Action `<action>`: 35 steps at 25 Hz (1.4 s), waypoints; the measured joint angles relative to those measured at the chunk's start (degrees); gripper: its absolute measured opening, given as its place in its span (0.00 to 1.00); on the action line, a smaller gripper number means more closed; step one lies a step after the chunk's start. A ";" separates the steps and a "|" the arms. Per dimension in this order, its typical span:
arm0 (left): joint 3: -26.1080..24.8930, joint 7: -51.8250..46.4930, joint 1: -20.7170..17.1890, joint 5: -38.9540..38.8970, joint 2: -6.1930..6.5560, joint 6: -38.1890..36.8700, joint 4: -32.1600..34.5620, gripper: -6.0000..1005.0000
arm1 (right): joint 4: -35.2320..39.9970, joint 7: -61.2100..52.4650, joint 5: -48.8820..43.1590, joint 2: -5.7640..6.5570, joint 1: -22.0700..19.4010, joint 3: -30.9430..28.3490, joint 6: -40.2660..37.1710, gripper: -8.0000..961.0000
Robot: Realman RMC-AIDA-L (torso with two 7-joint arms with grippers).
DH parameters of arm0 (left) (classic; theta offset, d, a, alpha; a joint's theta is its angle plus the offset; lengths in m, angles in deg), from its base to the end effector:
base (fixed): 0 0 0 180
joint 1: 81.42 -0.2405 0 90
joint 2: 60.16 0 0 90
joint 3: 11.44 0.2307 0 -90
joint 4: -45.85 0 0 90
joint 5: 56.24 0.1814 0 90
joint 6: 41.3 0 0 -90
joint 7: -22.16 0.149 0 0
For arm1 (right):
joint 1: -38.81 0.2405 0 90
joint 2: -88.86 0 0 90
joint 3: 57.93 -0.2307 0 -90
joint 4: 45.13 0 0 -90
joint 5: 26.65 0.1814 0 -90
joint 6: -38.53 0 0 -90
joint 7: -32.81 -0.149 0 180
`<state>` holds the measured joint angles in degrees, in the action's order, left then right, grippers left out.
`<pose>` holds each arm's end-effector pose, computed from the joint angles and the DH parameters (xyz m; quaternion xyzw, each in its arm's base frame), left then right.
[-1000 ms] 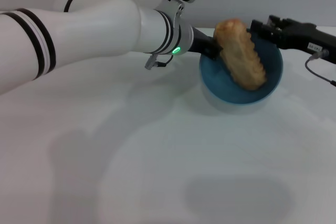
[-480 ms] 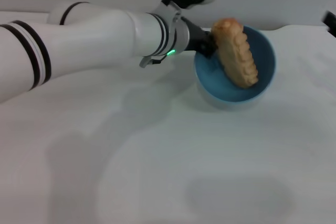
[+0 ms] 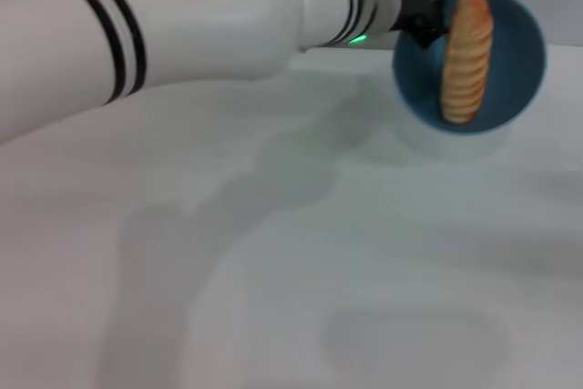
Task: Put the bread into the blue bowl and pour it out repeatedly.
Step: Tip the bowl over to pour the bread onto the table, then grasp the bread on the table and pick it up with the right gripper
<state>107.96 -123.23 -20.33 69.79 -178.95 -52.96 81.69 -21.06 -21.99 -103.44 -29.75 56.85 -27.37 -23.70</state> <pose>-0.0646 0.4118 -0.0983 -0.9334 -0.0408 -0.0238 0.3556 0.3400 0.2964 0.0671 -0.7153 0.3480 0.2957 0.5290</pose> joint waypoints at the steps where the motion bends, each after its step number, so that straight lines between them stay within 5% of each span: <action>1: 0.18 1.66 0.67 0.00 -0.09 0.73 -0.32 0.00 | -0.16 0.00 0.01 0.00 -0.20 -1.16 -0.45 0.65; 10: 2.37 11.83 1.10 0.08 -0.18 9.04 -2.82 0.00 | -5.90 4.92 2.03 -0.07 1.26 -7.81 -0.85 0.65; 17: 5.42 12.19 -1.30 0.03 -0.23 11.17 -3.88 0.00 | -9.73 7.64 5.15 -0.11 3.79 -8.18 -0.76 0.65; 23: 2.43 7.65 -3.93 -1.46 -0.20 11.38 -3.37 0.00 | -11.71 2.59 5.01 0.00 5.82 -7.72 0.48 0.65; 35: -6.23 -7.28 -8.54 -1.70 0.19 7.59 -3.31 0.00 | -11.34 -10.09 3.24 0.50 7.69 7.08 2.92 0.65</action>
<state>101.73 -130.51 -28.87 68.09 -178.77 -45.38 78.38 -32.40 -32.08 -100.19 -29.25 64.55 -20.29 -20.78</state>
